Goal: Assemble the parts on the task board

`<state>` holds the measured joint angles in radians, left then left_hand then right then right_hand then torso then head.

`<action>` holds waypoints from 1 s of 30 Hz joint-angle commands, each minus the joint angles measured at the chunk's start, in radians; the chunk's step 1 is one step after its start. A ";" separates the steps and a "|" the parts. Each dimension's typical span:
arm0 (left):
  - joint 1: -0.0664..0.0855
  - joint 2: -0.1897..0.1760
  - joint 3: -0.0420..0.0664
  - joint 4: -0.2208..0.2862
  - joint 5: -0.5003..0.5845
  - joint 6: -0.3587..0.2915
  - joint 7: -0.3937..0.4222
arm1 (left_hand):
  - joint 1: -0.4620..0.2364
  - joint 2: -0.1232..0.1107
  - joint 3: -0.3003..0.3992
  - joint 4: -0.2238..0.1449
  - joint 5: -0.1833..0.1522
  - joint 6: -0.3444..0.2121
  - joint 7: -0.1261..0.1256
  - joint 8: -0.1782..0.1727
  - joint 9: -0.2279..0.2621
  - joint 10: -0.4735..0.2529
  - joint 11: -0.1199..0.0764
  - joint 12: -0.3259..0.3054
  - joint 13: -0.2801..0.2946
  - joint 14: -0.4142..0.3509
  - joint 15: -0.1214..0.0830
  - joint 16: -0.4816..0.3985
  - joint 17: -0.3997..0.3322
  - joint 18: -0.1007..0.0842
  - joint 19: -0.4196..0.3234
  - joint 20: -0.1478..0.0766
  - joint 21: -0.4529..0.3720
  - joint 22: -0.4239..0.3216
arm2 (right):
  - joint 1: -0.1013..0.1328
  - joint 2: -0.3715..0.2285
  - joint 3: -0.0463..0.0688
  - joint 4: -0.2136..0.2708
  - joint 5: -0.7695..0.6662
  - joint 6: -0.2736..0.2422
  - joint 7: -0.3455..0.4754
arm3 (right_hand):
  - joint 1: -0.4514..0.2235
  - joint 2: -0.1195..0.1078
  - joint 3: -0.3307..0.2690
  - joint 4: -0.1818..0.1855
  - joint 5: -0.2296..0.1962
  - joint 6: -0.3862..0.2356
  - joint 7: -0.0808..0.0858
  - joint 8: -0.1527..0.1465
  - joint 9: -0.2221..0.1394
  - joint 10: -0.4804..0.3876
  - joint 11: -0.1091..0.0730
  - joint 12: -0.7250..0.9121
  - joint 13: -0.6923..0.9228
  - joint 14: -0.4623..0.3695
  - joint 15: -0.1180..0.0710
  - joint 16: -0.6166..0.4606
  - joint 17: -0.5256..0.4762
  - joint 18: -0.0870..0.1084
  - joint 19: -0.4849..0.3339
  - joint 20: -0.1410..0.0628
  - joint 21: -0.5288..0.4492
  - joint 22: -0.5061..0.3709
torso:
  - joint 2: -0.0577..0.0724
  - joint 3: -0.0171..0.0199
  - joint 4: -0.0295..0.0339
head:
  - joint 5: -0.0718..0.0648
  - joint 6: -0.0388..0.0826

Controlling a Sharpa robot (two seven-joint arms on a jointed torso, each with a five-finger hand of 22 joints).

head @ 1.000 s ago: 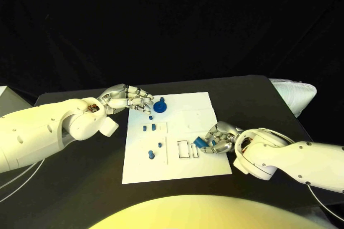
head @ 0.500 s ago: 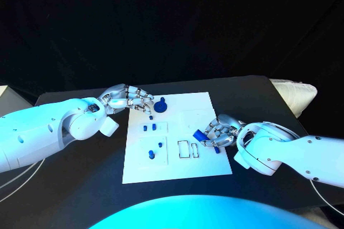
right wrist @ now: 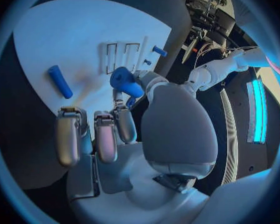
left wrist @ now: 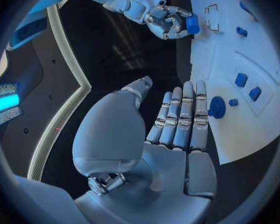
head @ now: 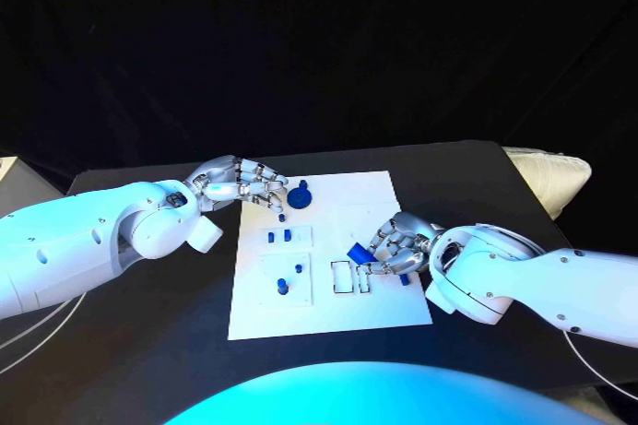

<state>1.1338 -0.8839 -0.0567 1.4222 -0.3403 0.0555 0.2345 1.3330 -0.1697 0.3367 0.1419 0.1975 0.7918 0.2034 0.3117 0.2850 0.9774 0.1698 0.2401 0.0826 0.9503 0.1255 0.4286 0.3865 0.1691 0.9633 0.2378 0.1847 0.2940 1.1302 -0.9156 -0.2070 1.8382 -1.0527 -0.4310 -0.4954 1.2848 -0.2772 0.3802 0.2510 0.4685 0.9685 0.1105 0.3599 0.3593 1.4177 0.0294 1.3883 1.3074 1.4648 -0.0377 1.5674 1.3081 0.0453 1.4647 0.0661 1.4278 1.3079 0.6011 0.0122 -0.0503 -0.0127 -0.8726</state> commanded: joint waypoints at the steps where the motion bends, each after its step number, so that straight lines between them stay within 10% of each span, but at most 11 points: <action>1: -0.001 0.000 0.000 0.005 -0.005 0.019 0.011 | 0.010 0.002 0.008 0.000 0.004 0.002 0.025 0.005 -0.001 -0.007 0.003 0.007 -0.001 -0.005 -0.001 0.004 0.000 0.013 0.007 -0.003 -0.006 -0.001 | -0.003 0.011 0.000 -0.007 0.014 0.046 -0.009 | -0.010 0.001 0.009 0.000 -0.006 0.004 0.000 -0.001 0.001 -0.006 0.000 -0.006 0.045 0.106 -0.002 0.003 0.263 -0.018 0.074 -0.005 -0.005 0.225 | 0.000 0.0000 0.0005 | 0.001 0.000; 30: -0.001 -0.007 0.000 0.020 0.006 0.012 0.026 | 0.012 0.004 0.009 0.000 0.004 0.003 0.026 0.005 -0.001 -0.007 0.003 0.008 -0.001 -0.006 -0.001 0.005 0.000 0.013 0.009 -0.003 -0.006 -0.002 | -0.023 0.082 -0.002 -0.060 -0.006 0.067 -0.050 | -0.050 0.009 -0.002 0.010 -0.087 0.006 -0.002 0.007 0.007 -0.006 -0.001 -0.014 0.044 0.106 -0.003 0.003 0.263 -0.017 0.073 -0.005 -0.009 0.224 | 0.000 0.0016 -0.0011 | 0.005 0.000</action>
<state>1.1338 -0.8910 -0.0565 1.4396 -0.3389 0.0551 0.2401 1.3378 -0.1649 0.3425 0.1420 0.1975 0.7918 0.2034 0.3117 0.2849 0.9737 0.1735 0.2438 0.0825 0.9504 0.1255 0.4296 0.3864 0.1691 0.9668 0.2340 0.1848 0.2927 1.1087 -0.8355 -0.2094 1.7808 -1.0401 -0.3576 -0.5339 1.2406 -0.2665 0.3793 0.2597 0.3828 0.9709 0.1080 0.3631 0.3651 1.4176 0.0295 1.3784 1.3073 1.4648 -0.0377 1.5674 1.3077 0.0453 1.4646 0.0661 1.4228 1.3075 0.6009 0.0140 -0.0517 -0.0058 -0.8726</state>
